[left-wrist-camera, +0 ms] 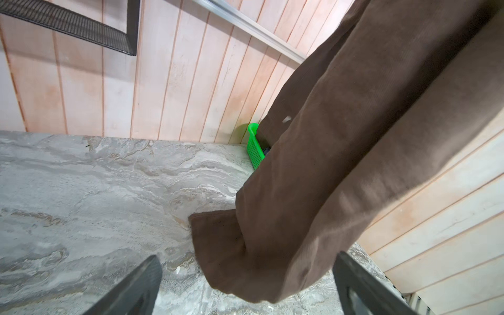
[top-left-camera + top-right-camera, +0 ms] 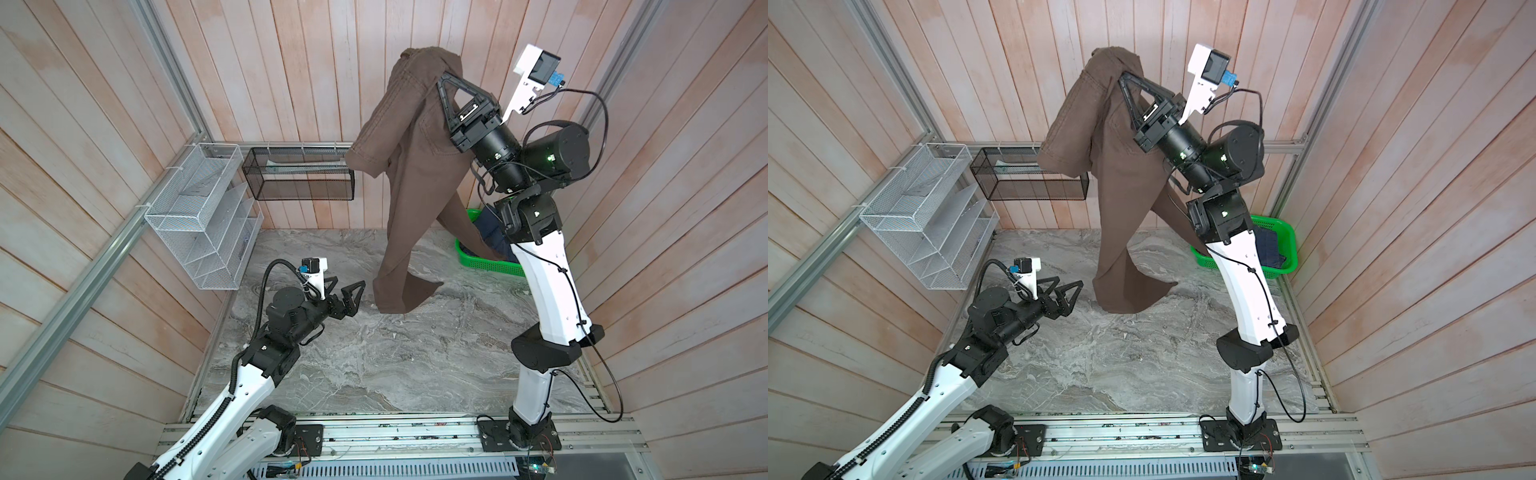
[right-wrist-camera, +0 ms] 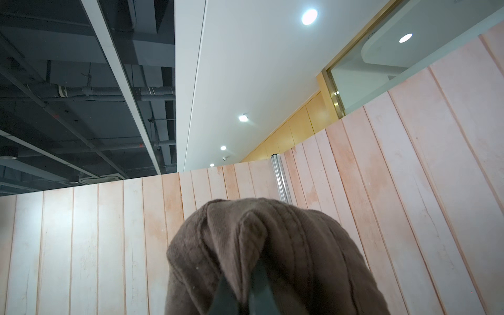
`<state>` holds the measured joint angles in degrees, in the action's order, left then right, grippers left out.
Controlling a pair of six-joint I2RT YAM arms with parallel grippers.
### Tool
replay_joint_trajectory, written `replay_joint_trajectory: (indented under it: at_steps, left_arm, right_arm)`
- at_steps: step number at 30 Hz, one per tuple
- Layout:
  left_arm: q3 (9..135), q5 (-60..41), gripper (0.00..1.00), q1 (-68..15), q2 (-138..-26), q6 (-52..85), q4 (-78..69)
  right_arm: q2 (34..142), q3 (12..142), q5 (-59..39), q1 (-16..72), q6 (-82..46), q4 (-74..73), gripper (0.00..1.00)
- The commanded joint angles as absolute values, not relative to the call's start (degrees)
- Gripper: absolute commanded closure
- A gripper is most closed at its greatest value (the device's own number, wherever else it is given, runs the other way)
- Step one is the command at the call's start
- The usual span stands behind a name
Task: Fold and stack the trousers
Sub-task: 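Lift the brown trousers high out of the basket with the right gripper, then lower trousers onto table with right gripper while left gripper grasps the leg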
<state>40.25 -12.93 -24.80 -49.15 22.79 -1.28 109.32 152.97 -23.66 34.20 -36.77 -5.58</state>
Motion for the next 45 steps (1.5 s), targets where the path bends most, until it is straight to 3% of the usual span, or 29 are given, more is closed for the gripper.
replay_joint_trajectory:
  at_steps: [1, 6, 12, 18, 22, 27, 31, 35, 40, 42, 45]
  left_arm:
    - [39.2, -15.06, 0.0, -25.05, -47.69, 22.88, -3.11]
    - [40.0, -14.25, 0.0, -25.05, -48.34, 22.83, 1.76]
    - [43.43, -12.02, 0.0, -25.05, -52.44, 22.48, 11.52]
    - [44.48, -10.53, 0.0, -25.05, -55.36, 22.59, 16.37]
    - [46.13, -11.42, 0.02, -25.05, -59.88, 22.9, 18.98]
    - [46.26, -9.47, 0.04, -25.05, -59.41, 24.75, 17.57]
    - [46.32, -4.66, 0.05, -25.05, -52.73, 26.64, 17.87]
    - [45.82, 1.01, 0.06, -25.05, -40.93, 28.43, 18.69]
    - [44.21, 10.4, 0.06, -25.05, -22.24, 28.82, 18.79]
    - [44.49, 13.1, 0.06, -25.05, -16.42, 28.18, 19.68]
    - [46.57, 15.32, 0.06, -25.05, -13.48, 27.47, 23.25]
  right_arm:
    - [103.55, 150.26, -16.4, 34.96, -33.33, -1.67, 1.0]
    - [95.57, 135.37, -0.62, 34.98, -26.3, 12.93, 1.0]
    - [81.66, 103.97, 12.43, 34.73, -23.15, 14.09, 1.0]
    - [64.94, 74.86, 18.31, 30.32, -27.45, 15.95, 1.0]
    - [57.17, 66.55, 16.35, 26.51, -30.81, 19.72, 1.0]
    - [59.63, 74.49, 1.65, 28.45, -31.27, 17.84, 1.0]
    - [69.53, 89.91, -4.36, 39.5, -26.5, 13.22, 1.0]
    - [87.81, 117.35, -11.07, 50.65, -19.93, 13.34, 1.0]
    - [118.37, 167.58, -21.86, 59.53, -20.64, 13.52, 1.0]
    - [120.04, 165.61, -25.34, 59.78, -25.97, 1.59, 1.0]
    - [113.08, 146.23, -24.84, 60.53, -27.11, -14.02, 1.0]
